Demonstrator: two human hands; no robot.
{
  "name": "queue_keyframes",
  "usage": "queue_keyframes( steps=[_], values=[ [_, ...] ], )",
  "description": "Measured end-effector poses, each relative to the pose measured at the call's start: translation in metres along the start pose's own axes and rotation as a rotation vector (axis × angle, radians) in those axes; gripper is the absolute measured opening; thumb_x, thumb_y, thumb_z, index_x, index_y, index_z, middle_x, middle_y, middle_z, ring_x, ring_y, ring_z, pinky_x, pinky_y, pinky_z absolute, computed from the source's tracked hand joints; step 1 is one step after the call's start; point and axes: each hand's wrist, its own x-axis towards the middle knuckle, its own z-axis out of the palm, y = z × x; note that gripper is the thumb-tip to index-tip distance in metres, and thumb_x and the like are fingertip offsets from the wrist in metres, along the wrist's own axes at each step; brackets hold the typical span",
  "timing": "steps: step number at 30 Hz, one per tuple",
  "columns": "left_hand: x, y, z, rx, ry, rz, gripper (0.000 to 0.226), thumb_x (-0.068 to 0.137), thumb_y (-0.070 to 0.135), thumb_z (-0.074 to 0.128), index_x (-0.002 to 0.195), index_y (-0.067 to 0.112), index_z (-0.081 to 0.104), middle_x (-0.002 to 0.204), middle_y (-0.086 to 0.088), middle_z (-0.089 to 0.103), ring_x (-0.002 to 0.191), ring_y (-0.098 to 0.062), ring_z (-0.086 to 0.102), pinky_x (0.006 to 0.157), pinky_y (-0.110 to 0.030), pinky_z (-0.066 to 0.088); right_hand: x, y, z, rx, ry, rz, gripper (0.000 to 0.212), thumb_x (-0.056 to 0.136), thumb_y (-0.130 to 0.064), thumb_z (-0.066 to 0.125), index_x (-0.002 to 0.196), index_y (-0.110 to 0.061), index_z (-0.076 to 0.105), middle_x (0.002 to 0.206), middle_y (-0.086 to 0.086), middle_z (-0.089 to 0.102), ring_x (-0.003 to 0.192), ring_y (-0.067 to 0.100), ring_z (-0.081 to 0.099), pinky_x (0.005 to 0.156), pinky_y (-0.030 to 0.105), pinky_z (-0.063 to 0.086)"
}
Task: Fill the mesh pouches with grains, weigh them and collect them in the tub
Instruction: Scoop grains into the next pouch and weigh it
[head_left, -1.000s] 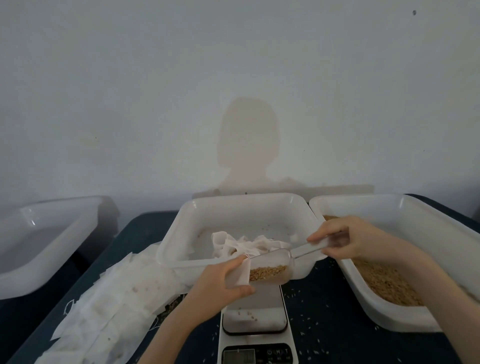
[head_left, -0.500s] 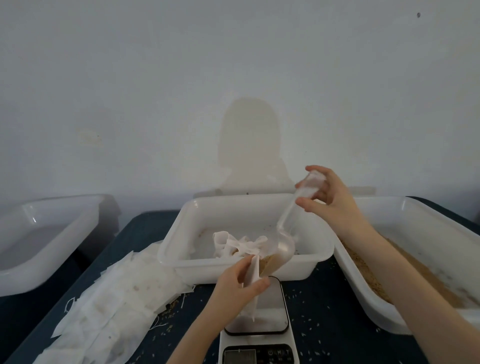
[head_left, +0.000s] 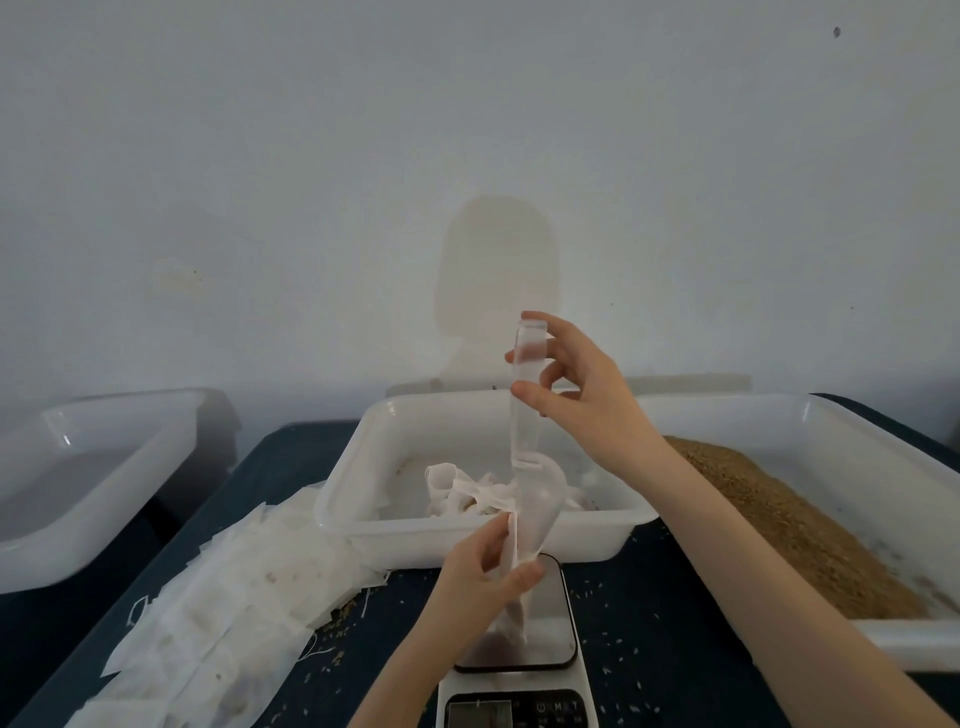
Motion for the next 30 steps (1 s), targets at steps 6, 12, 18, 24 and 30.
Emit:
queue_keyframes(
  steps=[6,12,18,24,30],
  values=[
    [0.003,-0.008,-0.010,0.062,0.065,-0.008,0.051,0.080,0.027,0.073,0.127,0.029,0.055,0.113,0.012,0.064,0.104,-0.008,0.060,0.094,-0.029,0.050,-0.016,0.018,-0.035,0.041,0.050,0.011,0.056,0.082,-0.009,0.072,0.119,-0.043,0.046,0.097,-0.012,0.066,0.073,0.012,0.060,0.065,0.024,0.054],
    [0.011,-0.013,-0.021,0.074,0.259,-0.033,0.054,0.076,0.020,0.076,0.127,0.024,0.056,0.109,0.011,0.064,0.100,-0.007,0.060,0.087,-0.023,0.049,-0.032,0.047,-0.094,-0.342,-0.068,0.206,0.024,0.068,-0.032,0.082,0.081,-0.043,0.065,0.088,-0.023,0.068,0.078,-0.002,0.065,0.067,0.016,0.045],
    [0.017,-0.011,-0.019,0.050,0.327,-0.055,0.049,0.078,0.018,0.074,0.122,0.029,0.056,0.110,0.009,0.063,0.101,-0.009,0.059,0.087,-0.025,0.049,-0.052,0.069,-0.109,-0.537,-0.326,0.401,0.021,0.080,-0.050,0.068,0.099,-0.057,0.061,0.095,-0.027,0.065,0.089,-0.008,0.060,0.079,0.018,0.047],
    [0.022,-0.007,-0.012,-0.018,0.404,-0.012,0.011,0.084,0.018,0.068,0.092,0.024,0.064,0.080,0.007,0.067,0.075,-0.006,0.062,0.064,-0.016,0.046,-0.075,0.077,-0.114,-0.500,-0.147,0.313,0.015,0.085,-0.046,0.053,0.093,-0.038,0.062,0.093,-0.024,0.067,0.090,-0.013,0.058,0.074,0.016,0.042],
    [0.024,-0.012,0.003,0.110,0.281,0.043,0.017,0.084,0.013,0.068,0.072,0.022,0.060,0.071,0.015,0.063,0.068,0.004,0.055,0.064,-0.005,0.040,-0.090,0.097,-0.137,-0.589,0.159,0.455,0.029,0.096,-0.042,0.042,0.107,-0.021,0.058,0.090,-0.008,0.066,0.081,0.010,0.061,0.066,0.023,0.042]
  ],
)
